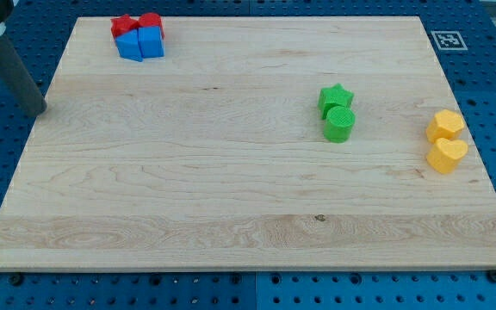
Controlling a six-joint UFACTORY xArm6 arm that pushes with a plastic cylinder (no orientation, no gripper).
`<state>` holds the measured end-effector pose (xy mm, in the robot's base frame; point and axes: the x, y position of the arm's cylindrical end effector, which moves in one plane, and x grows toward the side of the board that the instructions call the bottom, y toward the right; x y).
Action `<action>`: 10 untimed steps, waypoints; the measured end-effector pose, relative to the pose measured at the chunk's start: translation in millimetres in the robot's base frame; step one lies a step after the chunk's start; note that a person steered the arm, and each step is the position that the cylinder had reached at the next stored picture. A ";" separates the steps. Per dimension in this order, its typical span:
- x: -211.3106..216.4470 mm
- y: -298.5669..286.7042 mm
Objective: Push the arm to the left of the red star
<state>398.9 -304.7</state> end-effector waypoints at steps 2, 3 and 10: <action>-47.7 -0.2; -57.1 -0.2; -172.5 28.0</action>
